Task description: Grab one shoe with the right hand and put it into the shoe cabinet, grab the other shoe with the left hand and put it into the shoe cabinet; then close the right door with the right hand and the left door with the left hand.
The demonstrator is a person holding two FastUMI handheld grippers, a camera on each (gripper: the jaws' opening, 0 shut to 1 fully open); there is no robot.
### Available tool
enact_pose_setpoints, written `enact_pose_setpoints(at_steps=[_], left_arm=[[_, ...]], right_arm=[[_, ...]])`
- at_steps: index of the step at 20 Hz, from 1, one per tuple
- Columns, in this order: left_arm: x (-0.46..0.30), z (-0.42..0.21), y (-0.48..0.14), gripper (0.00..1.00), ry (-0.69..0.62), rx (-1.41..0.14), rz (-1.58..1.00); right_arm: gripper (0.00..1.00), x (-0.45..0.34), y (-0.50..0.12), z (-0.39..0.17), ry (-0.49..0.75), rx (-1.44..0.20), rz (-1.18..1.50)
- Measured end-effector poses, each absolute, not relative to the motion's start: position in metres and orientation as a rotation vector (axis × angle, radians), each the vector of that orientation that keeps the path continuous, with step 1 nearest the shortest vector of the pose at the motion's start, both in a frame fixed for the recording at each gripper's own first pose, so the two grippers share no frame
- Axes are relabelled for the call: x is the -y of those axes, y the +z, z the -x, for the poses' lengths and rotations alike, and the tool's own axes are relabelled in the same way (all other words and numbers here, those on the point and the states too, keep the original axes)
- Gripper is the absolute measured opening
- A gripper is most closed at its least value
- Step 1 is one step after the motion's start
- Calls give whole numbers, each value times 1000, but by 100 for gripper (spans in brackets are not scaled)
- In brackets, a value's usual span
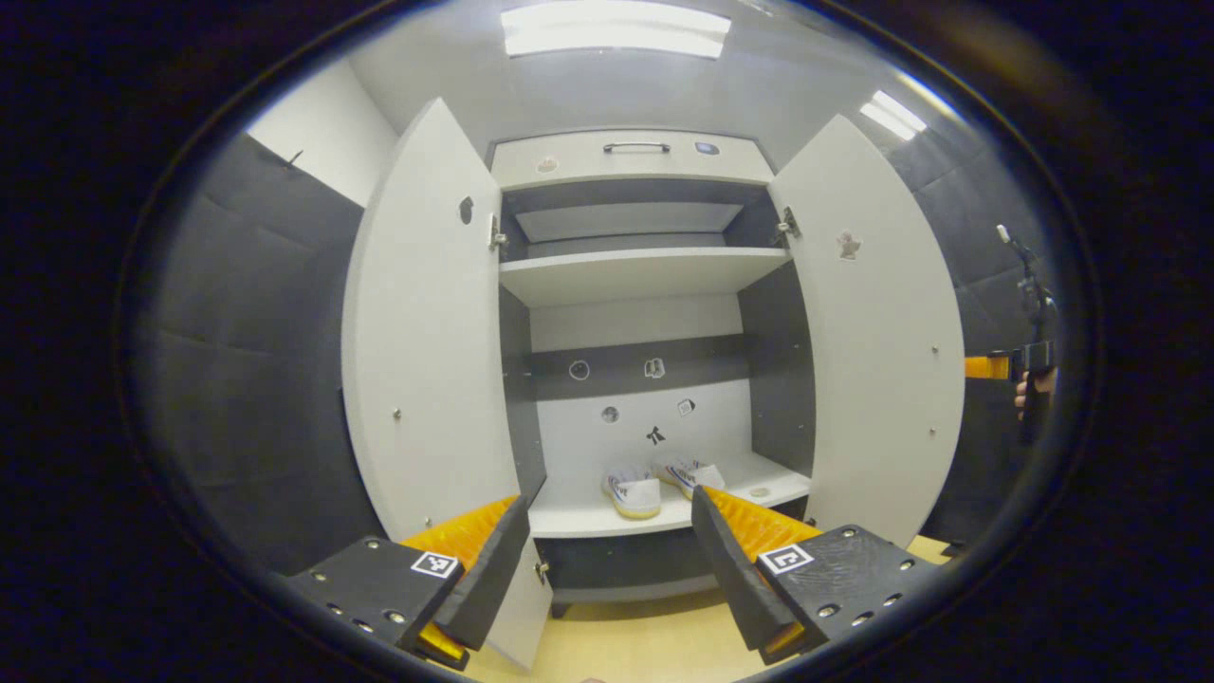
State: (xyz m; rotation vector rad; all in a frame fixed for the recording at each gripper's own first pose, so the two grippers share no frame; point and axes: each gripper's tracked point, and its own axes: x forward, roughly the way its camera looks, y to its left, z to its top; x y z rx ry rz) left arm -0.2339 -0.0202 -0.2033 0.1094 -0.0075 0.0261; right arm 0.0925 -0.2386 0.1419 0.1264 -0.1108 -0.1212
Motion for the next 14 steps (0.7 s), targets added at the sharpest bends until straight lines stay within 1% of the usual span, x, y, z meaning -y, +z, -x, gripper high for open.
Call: enact_pose_setpoints(at_steps=[2, 3, 4, 7, 8, 9, 10, 11, 12, 13, 14], left_arm=[[11, 248, -217, 100, 32, -18, -76], [6, 254, -225, 99, 40, -38, -68], [-1, 259, -232, 99, 52, -57, -62], [-21, 272, -244, 98, 76, -91, -26], [-27, 276, -247, 100, 79, -99, -15], [-33, 280, -251, 100, 85, -106, -11], [-41, 283, -254, 100, 95, -112, -12], [-47, 287, -258, 100, 104, -119, -16], [-53, 289, -262, 99, 110, -127, -16], [-59, 290, -267, 100, 115, -139, -15], [-65, 291, -270, 100, 125, -149, -11]], right_arm=[[98, 228, 148, -90, -107, 129, -100], [100, 222, 150, -90, -97, 131, -82], [98, 214, 151, -92, -84, 130, -65], [98, 191, 149, -92, -44, 123, -20], [98, 192, 148, -90, -69, 127, -4], [95, 192, 150, -88, -81, 135, 4], [95, 191, 150, -87, -85, 137, 3], [92, 189, 148, -87, -78, 136, 0], [94, 186, 148, -88, -68, 137, -1], [94, 184, 148, -89, -66, 135, 0], [92, 184, 148, -89, -70, 131, -2]])
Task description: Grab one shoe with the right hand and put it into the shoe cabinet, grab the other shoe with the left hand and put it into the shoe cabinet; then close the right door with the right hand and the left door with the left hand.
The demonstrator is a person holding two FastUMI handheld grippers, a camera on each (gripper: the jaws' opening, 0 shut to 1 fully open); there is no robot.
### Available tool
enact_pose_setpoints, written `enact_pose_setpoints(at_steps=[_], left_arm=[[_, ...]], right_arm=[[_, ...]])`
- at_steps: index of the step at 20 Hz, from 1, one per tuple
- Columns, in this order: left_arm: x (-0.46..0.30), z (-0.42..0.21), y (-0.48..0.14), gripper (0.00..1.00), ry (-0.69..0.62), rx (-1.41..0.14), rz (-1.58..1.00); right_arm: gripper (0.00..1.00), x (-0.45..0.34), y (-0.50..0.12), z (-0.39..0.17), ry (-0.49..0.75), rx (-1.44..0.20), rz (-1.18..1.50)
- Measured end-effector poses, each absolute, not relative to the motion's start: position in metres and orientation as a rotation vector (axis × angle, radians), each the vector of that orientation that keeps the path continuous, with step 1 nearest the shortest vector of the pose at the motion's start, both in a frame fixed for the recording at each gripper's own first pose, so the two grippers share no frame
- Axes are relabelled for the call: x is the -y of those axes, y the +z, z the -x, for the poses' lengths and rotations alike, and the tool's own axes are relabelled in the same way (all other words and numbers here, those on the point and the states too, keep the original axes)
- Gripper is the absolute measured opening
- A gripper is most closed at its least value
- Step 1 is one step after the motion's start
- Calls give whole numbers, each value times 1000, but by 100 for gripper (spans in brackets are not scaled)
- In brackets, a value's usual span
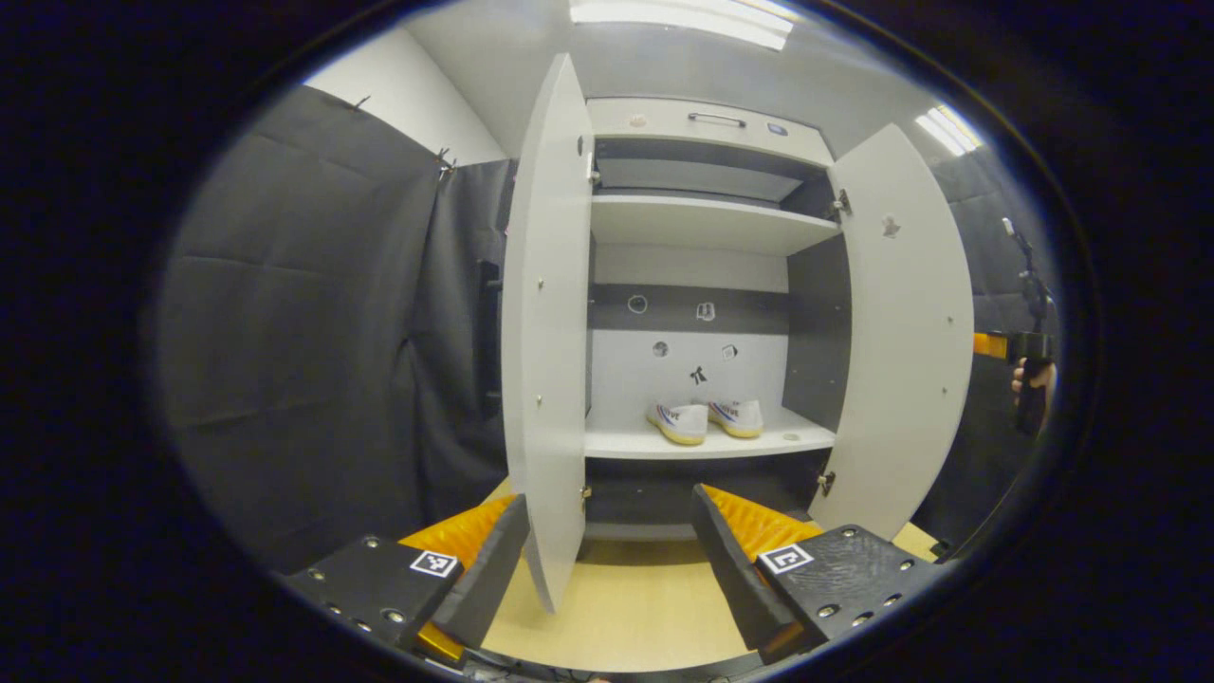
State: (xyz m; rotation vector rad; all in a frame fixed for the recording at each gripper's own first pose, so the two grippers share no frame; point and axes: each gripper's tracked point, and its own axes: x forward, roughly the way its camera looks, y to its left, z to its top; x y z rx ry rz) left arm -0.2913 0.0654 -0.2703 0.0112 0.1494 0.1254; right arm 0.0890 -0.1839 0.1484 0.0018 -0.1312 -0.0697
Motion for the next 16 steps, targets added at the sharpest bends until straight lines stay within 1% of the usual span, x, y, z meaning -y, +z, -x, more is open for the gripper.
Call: enact_pose_setpoints(at_steps=[1, 2, 5, 6, 8, 9, 10, 11, 13, 14, 15, 16], left_arm=[[-72, 294, -272, 98, 136, -152, -5], [-78, 297, -273, 98, 147, -153, 4], [-99, 306, -278, 98, 179, -150, 36], [-107, 309, -277, 98, 191, -148, 41], [-124, 317, -280, 98, 217, -149, 46], [-131, 319, -283, 98, 228, -153, 49], [-139, 322, -286, 98, 241, -157, 54], [-146, 326, -288, 98, 252, -162, 62], [-160, 332, -293, 98, 276, -174, 79], [-167, 335, -293, 100, 286, -177, 83], [-172, 339, -295, 100, 295, -179, 85], [-177, 342, -295, 100, 306, -178, 82]], right_arm=[[94, 182, 148, -88, -74, 132, -2], [94, 178, 148, -86, -76, 131, -2], [94, 160, 146, -84, -54, 126, -8], [92, 150, 146, -83, -40, 122, -6], [92, 132, 148, -82, -24, 123, 10], [94, 124, 148, -81, -19, 127, 17], [94, 114, 148, -80, -11, 132, 20], [92, 104, 148, -81, 0, 135, 17], [92, 85, 146, -82, 18, 138, 14], [92, 76, 147, -85, 22, 141, 13], [94, 69, 151, -91, 29, 144, 12], [94, 59, 152, -97, 44, 149, 9]])
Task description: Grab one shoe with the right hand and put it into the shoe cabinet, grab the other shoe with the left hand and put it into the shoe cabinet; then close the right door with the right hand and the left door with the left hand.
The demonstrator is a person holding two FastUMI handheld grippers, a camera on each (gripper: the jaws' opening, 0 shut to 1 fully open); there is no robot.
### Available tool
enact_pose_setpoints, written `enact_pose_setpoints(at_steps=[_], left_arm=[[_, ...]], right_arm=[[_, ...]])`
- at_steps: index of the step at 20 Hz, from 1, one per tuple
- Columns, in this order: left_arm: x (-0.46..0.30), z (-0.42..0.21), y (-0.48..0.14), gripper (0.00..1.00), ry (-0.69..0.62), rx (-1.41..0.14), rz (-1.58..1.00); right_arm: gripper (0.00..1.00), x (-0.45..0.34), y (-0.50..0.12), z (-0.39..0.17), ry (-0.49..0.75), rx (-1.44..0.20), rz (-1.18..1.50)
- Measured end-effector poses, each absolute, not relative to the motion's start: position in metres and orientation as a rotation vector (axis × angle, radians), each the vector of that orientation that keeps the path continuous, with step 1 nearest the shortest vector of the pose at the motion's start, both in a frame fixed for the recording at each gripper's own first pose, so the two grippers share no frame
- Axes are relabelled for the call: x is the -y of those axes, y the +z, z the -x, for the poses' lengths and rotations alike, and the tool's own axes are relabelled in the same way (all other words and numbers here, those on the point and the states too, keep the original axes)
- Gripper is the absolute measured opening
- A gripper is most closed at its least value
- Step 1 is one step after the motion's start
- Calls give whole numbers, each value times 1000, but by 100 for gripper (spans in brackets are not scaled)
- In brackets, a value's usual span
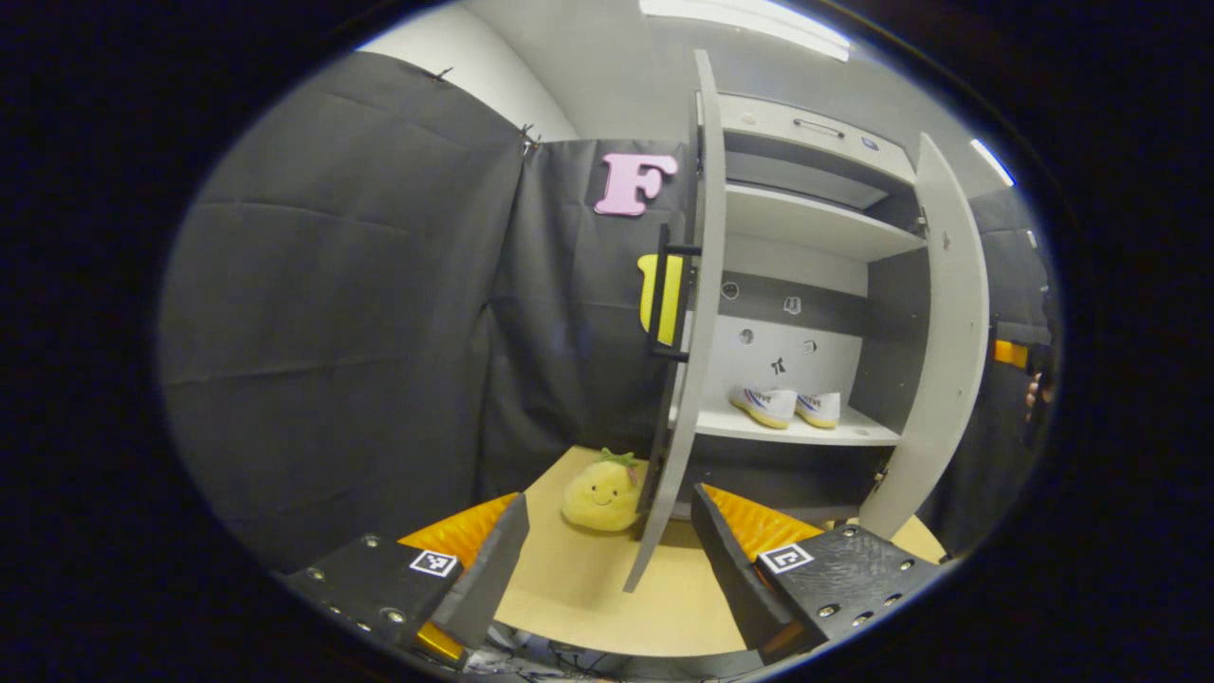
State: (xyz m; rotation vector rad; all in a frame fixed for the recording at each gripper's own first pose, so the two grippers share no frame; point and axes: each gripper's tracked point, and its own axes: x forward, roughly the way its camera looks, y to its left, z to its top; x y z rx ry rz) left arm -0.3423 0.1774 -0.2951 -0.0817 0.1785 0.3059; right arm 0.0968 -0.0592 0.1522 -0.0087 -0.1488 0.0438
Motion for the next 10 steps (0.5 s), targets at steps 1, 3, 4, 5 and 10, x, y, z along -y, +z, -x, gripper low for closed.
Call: enact_pose_setpoints(at_steps=[1, 3, 4, 5, 10], left_arm=[[-183, 346, -294, 100, 316, -177, 78], [-193, 350, -293, 100, 332, -176, 75], [-197, 351, -292, 100, 339, -177, 75], [-201, 352, -292, 100, 343, -179, 74], [-220, 340, -271, 100, 331, -157, 22]], right_arm=[[94, 46, 153, -100, 61, 148, 4], [92, 21, 151, -108, 98, 147, 0], [94, 8, 151, -111, 115, 149, 0], [93, -2, 151, -113, 127, 150, -2], [98, -11, 136, -102, 124, 149, -12]])
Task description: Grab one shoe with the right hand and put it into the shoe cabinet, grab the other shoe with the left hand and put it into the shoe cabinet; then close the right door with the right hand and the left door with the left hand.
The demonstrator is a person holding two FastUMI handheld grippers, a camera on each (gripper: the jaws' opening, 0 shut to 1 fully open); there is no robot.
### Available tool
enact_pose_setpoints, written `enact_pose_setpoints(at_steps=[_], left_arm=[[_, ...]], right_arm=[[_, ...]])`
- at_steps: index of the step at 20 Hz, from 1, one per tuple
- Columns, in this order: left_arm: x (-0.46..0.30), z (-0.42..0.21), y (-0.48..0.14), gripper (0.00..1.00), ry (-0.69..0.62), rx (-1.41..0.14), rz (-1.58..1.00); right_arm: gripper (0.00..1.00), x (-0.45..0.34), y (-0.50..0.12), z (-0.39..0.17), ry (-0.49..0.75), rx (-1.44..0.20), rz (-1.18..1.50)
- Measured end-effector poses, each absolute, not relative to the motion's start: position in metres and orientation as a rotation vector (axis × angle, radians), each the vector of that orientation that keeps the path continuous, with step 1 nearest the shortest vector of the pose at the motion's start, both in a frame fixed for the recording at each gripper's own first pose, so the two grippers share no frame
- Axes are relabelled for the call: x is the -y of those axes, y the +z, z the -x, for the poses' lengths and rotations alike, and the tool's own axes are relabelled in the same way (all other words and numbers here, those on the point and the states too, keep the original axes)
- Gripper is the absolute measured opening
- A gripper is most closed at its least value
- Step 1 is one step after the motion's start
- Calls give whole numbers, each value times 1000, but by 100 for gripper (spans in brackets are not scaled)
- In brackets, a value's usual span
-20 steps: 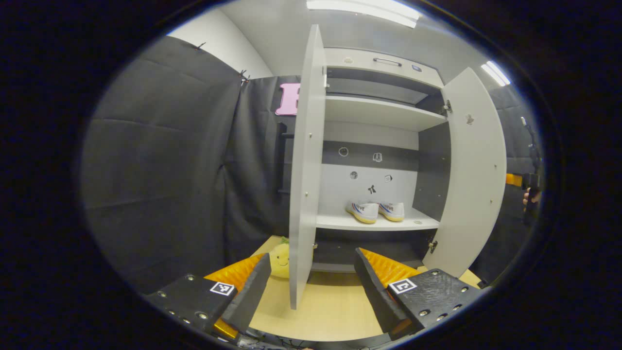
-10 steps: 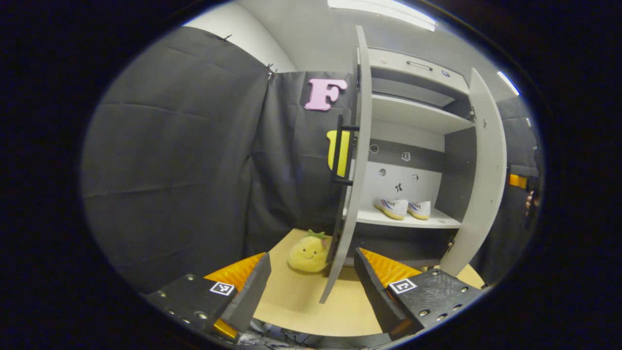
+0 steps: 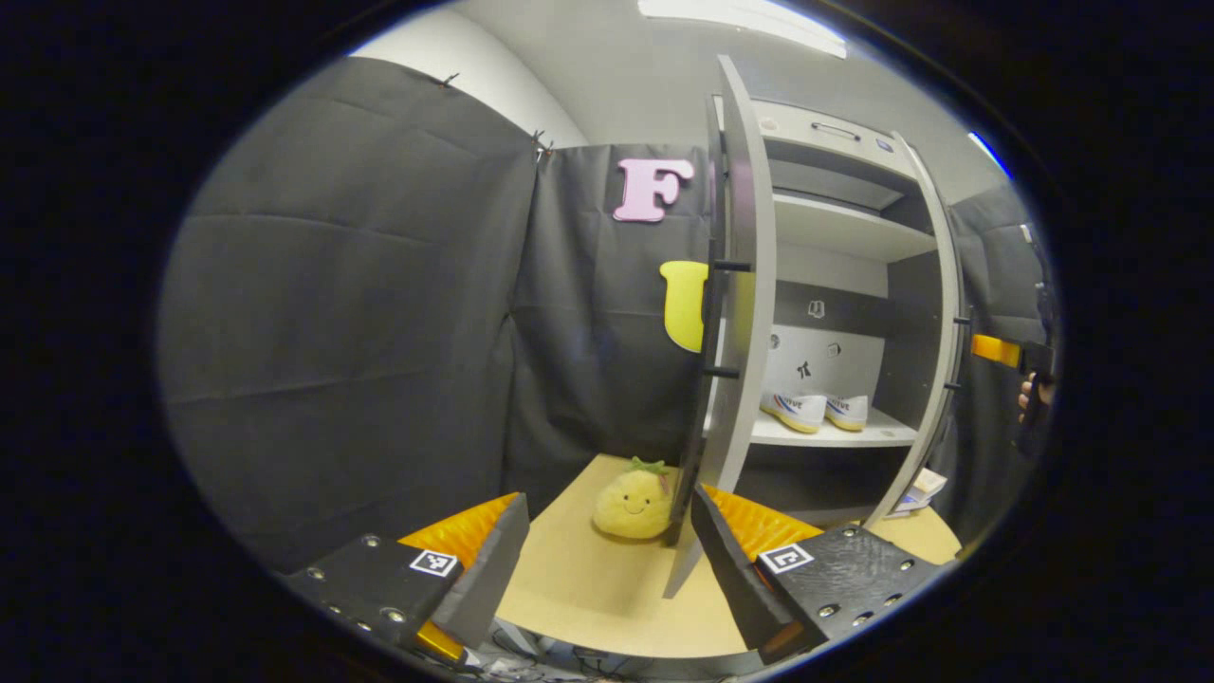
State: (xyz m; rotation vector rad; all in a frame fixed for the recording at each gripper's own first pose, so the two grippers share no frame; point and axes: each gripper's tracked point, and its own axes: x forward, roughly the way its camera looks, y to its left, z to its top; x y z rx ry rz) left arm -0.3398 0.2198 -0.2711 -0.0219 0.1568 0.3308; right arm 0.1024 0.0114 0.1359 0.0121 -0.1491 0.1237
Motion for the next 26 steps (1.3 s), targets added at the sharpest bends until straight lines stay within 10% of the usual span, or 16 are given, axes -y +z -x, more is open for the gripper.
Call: enact_pose_setpoints(at_steps=[10, 26], left_arm=[[-257, 255, -180, 100, 136, -8, 28], [-240, 181, -157, 94, 44, 1, -75]], right_arm=[[97, 55, 11, -38, -29, -83, -63], [95, 121, -3, -4, -174, -94, -67]])
